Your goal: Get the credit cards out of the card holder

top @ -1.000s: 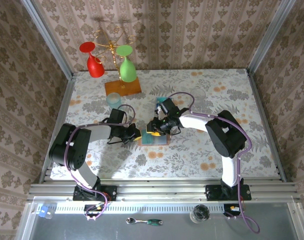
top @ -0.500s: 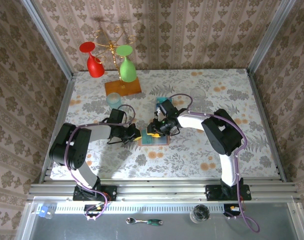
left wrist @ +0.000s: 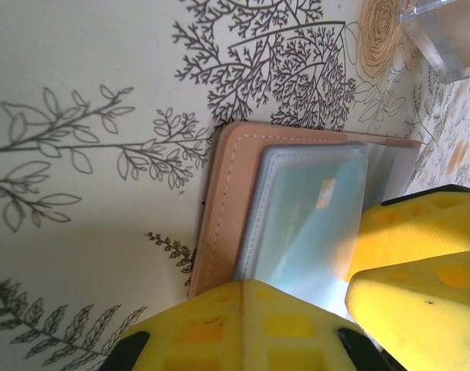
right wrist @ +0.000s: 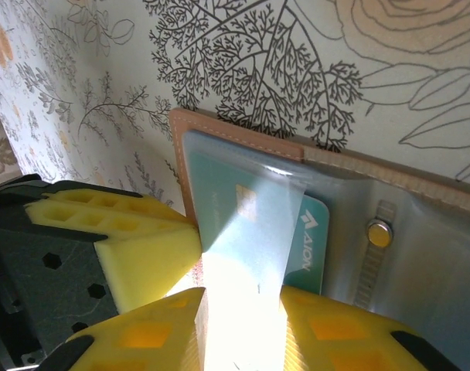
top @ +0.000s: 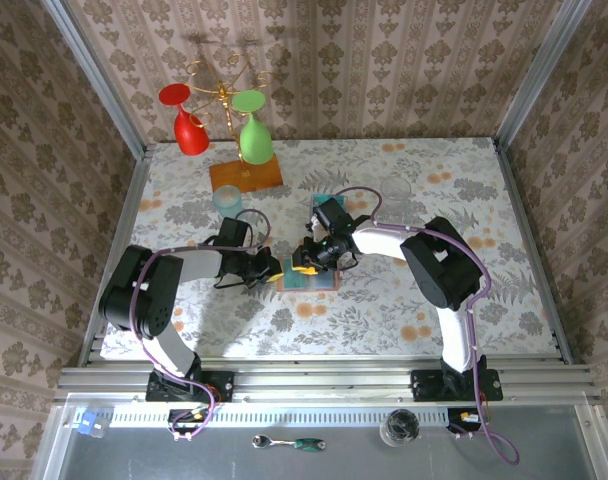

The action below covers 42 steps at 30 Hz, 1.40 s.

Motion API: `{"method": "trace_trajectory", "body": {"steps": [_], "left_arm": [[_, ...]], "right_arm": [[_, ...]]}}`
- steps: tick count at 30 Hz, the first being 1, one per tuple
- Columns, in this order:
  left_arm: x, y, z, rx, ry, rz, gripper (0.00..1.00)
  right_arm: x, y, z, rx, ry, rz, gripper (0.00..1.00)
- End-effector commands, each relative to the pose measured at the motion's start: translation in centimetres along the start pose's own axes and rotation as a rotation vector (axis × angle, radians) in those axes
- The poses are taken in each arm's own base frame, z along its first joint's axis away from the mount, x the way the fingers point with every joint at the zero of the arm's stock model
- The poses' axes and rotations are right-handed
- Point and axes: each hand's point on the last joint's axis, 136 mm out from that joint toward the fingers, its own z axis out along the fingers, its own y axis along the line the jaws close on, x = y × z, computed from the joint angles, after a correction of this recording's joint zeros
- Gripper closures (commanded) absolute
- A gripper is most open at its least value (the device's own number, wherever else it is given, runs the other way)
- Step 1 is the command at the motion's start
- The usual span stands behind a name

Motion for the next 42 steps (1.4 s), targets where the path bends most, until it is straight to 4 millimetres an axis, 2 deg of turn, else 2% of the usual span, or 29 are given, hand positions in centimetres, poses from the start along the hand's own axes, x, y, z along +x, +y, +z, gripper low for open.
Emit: {"method": "trace_trajectory", "body": {"steps": [1,5,11,21,36,42], "left_arm": [[0.4,1.5,0.3,-0.038,0.022,-0.015,1.0],[0.4,1.5,0.3,-0.038,0.023,-0.018,1.0],[0.4,1.5,0.3,-0.038,0.021,-0.016,1.0],[0.2,1.2,0.1,-0.032,0.014,-0.012,1.0],[-0.8,-1.5,-1.6,0.003,-0.026,0.033,1.0],[-0.9,-2.3,-1.7,0.009,-0.024,0.052,1.0]], "right_arm": [[0.6,-1.3,0.3,0.079,0.029,-0.001,0.71],[0.6,-1.7,-0.4,0.127,0.02,-0.018,0.7],[0.3,-1.1,-1.2,0.136,0.003,-0.043,0.69],[0.3,-1.4,-1.6,0.162,-0.003,-0.053,0.69],[-0.4,-1.3,-2.4,0.203,-0.03,-0.09,0.69],[-0.6,-1.2,-2.6,0.214,-0.036,-0.103,0.69]]}}
